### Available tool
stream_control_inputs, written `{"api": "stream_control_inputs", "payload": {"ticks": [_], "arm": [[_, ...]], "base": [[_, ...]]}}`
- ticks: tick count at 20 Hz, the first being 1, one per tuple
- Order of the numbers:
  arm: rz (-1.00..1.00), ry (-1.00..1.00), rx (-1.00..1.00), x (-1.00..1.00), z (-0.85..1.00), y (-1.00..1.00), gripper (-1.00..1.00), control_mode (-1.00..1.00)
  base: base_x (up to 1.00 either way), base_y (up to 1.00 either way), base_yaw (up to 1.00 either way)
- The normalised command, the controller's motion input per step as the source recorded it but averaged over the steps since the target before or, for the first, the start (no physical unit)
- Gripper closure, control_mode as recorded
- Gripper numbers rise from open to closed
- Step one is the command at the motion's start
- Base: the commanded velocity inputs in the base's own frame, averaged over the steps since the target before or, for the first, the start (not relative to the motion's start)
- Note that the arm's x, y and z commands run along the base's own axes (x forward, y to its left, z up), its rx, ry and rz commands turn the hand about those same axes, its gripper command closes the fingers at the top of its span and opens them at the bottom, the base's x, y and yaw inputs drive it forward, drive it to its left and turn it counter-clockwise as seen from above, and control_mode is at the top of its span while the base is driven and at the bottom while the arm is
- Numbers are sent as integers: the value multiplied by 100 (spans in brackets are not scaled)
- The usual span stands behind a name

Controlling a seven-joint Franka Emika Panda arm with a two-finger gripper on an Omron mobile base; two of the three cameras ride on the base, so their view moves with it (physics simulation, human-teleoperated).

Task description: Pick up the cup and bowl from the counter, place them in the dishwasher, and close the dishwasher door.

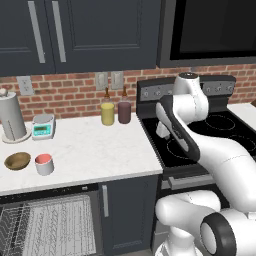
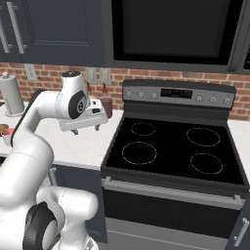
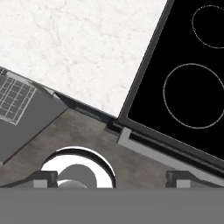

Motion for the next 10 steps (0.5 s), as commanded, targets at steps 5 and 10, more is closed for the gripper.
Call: {"api": "stream_control_inputs", "payload": {"ticks": [5, 10], "arm": [[0, 0, 0, 0, 12, 0, -100, -100], [0, 0, 0, 0, 3, 0, -100, -100]], "base": [[0, 0, 0], [0, 0, 0]]}}
